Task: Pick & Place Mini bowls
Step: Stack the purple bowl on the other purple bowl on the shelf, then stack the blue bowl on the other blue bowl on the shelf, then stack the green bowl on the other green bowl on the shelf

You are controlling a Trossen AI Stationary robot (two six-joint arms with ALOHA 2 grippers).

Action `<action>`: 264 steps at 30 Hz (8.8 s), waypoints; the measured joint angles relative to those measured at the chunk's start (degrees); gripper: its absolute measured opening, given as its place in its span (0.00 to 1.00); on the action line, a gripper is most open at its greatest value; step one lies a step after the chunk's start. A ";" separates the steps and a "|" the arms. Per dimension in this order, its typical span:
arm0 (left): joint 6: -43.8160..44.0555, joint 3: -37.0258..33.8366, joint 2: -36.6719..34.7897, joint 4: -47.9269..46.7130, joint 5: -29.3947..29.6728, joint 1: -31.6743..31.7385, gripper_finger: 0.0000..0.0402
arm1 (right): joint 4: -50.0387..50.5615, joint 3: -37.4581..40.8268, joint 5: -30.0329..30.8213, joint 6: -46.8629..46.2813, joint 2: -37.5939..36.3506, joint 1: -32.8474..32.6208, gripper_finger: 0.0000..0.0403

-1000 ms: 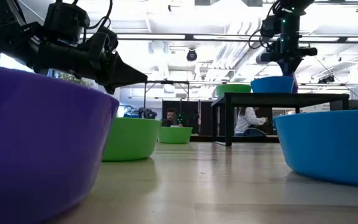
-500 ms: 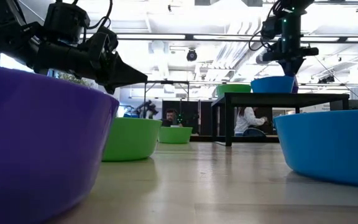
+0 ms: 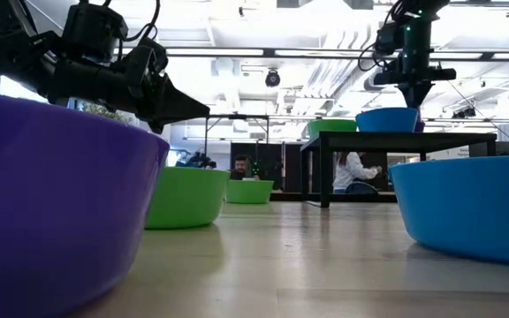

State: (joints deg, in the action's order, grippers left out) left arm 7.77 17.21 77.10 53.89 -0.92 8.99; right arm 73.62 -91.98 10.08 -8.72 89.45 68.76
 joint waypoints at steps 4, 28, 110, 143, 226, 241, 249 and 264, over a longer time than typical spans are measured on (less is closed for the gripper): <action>0.00 0.00 -0.02 -0.01 -0.01 0.00 0.01 | -0.16 0.38 -2.36 -0.28 0.00 0.00 0.01; -0.12 -0.02 0.00 -0.35 -0.90 0.00 0.01 | -5.47 1.85 -4.33 7.62 -5.41 -3.88 0.12; -7.31 10.21 10.25 -4.84 -6.10 -4.90 0.00 | -17.62 49.66 6.28 -51.46 -5.19 -88.24 0.22; -6.59 10.21 10.25 -5.19 -6.19 -4.90 0.00 | -6.52 10.95 8.15 -26.19 -10.12 -83.80 0.01; -6.08 10.23 10.23 -6.50 -6.98 -4.90 0.00 | -26.74 24.15 -7.49 16.84 -25.55 -47.51 0.00; -6.36 17.32 3.48 -31.18 -7.22 -8.38 0.00 | -93.40 69.74 -7.98 16.23 -43.82 -60.51 0.00; -6.36 23.22 -8.42 -57.65 -1.63 -15.14 0.00 | -106.22 78.45 -5.89 16.27 -44.30 -65.38 0.00; 12.22 30.47 -4.31 -80.92 4.72 -27.39 0.23 | -107.97 80.19 -0.76 17.06 -44.17 -73.23 0.00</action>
State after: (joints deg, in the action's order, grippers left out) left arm 19.99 47.68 72.79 -27.02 3.79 -18.40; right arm -34.36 -11.79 9.32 8.34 45.28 -4.48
